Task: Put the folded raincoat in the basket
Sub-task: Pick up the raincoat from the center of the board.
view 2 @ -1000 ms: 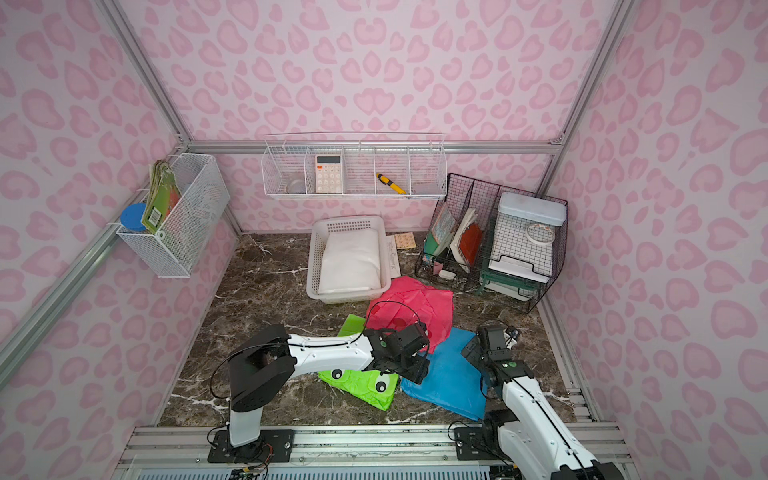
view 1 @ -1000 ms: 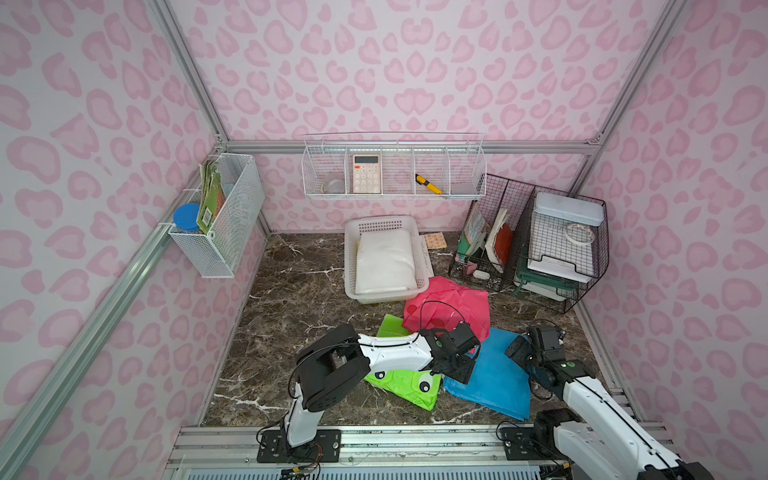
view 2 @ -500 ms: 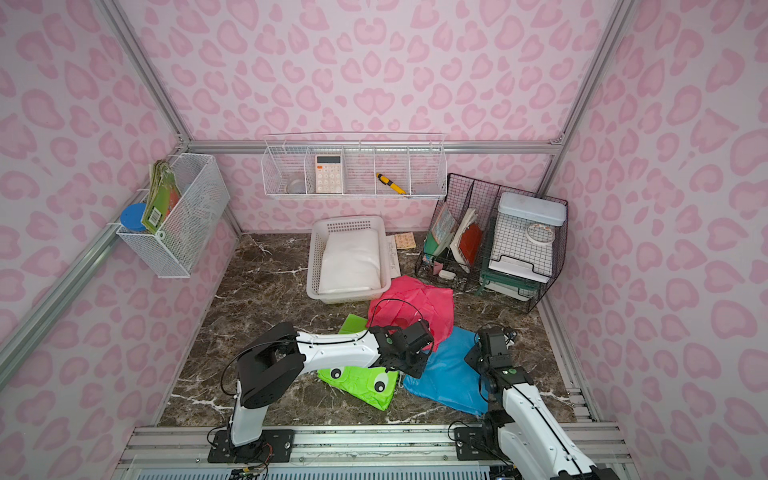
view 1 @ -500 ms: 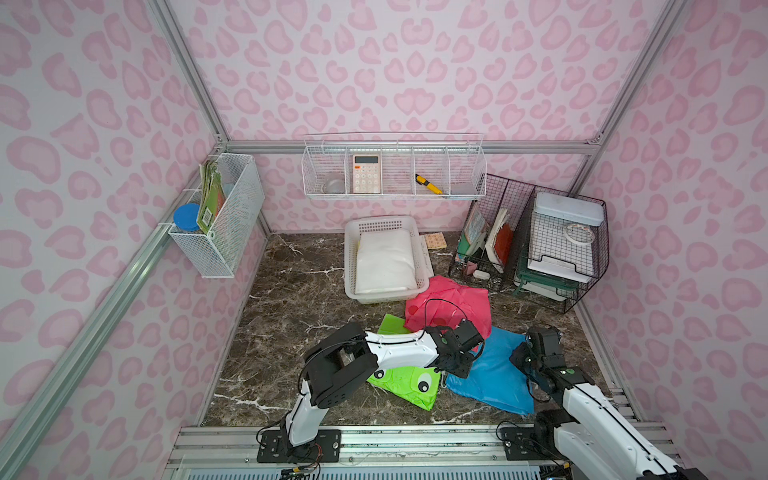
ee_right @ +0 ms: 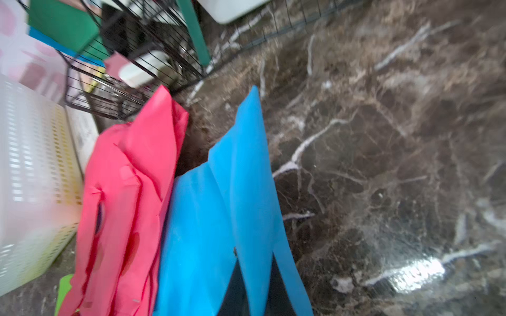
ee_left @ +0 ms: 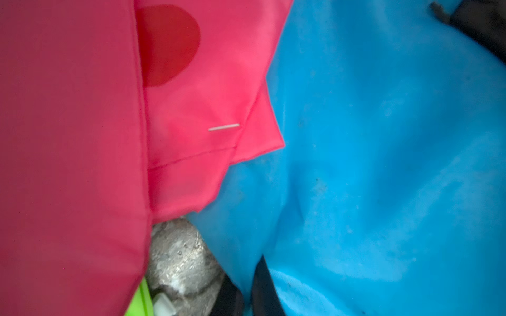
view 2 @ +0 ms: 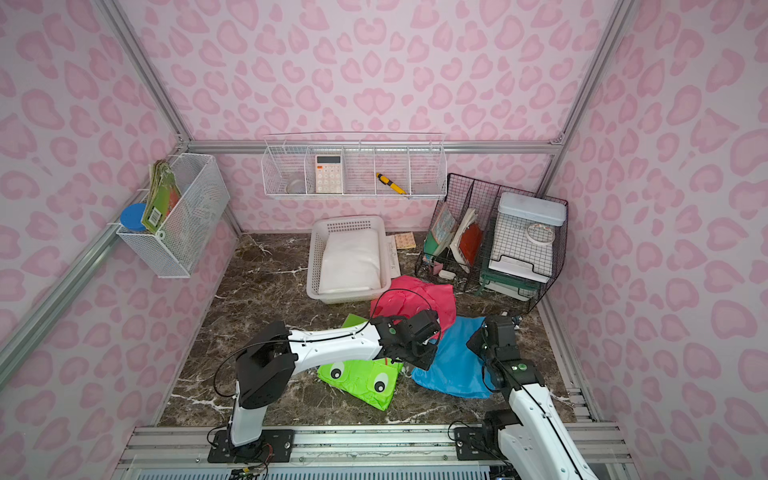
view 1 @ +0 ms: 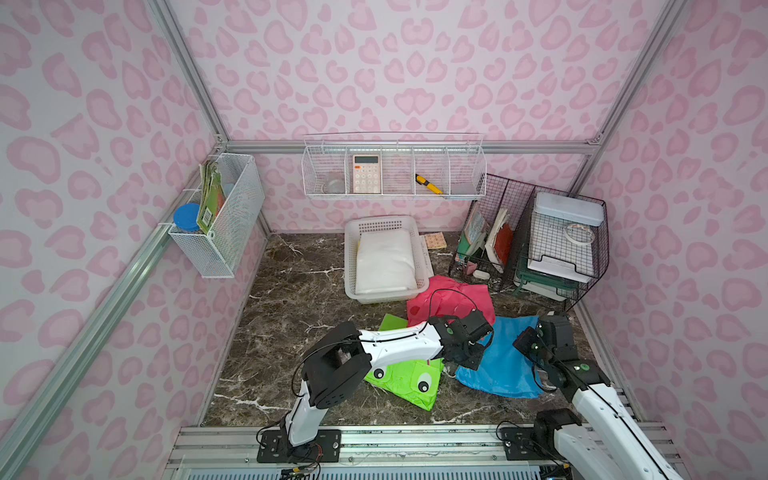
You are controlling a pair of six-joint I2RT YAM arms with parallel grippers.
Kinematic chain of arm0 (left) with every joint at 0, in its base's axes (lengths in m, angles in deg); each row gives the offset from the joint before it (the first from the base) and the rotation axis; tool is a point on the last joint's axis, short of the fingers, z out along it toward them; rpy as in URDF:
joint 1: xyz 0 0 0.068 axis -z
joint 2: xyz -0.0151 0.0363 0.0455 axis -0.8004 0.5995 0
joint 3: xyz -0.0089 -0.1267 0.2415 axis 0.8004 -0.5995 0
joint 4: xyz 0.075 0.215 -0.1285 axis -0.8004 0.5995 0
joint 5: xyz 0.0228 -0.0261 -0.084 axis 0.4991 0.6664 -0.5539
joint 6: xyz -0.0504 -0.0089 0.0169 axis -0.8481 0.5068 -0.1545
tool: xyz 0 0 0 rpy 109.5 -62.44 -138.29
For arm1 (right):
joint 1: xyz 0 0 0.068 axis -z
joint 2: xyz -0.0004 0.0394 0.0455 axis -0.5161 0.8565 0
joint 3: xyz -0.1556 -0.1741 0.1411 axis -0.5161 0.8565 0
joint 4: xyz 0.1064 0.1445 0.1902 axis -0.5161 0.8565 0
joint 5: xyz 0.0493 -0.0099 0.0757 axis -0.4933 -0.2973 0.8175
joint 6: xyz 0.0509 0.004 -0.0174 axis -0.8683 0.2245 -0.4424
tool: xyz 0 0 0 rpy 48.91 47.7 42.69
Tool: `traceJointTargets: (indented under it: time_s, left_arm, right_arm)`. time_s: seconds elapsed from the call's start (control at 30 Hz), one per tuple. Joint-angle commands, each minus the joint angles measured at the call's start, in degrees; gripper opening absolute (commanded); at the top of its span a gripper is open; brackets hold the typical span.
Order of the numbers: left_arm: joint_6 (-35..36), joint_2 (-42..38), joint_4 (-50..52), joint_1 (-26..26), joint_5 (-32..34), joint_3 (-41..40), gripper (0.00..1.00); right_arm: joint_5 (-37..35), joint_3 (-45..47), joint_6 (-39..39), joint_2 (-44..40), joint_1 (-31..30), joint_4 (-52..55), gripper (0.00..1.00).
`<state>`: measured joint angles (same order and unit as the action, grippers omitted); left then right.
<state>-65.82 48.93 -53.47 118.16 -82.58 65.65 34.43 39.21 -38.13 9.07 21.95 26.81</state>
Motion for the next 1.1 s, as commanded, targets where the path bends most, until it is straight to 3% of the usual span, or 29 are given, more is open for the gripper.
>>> traceJointTargets:
  time_s: [0.0,0.33,0.53,0.7,0.83,0.93,1.0,1.07]
  left_arm:
    - [1.6,-0.8,0.8,-0.1,-2.5,3.0,0.00]
    - [2.0,0.1,1.5,-0.2,-6.5,11.1,0.00]
    - [5.5,-2.8,4.0,-0.8,-4.3,13.1,0.00]
    - [6.7,-7.1,5.8,-4.7,-1.7,11.4,0.00]
    - [8.7,-11.8,7.1,-7.0,4.3,9.6,0.00]
    - [11.9,-15.5,6.1,-7.8,11.8,7.4,0.00]
    - [12.7,-17.3,6.7,-9.4,12.9,6.8,0.00]
    - [12.8,-18.8,7.6,-11.8,13.3,6.2,0.00]
  right_arm:
    - [-2.3,-5.9,4.6,0.5,0.7,4.4,0.00]
    - [-7.1,-19.6,10.0,0.1,1.1,10.9,0.00]
    - [-7.3,-24.5,12.4,1.1,1.2,10.0,0.00]
    - [-1.7,-26.3,14.1,3.3,1.1,3.9,0.00]
    - [5.4,-25.7,14.3,6.2,0.4,-4.7,0.00]
    - [4.5,-26.5,14.3,10.4,-6.6,-10.5,0.00]
    - [-1.3,-27.7,15.8,14.0,-14.1,-14.2,0.00]
    - [-2.6,-29.6,15.9,18.2,-17.7,-16.9,0.00]
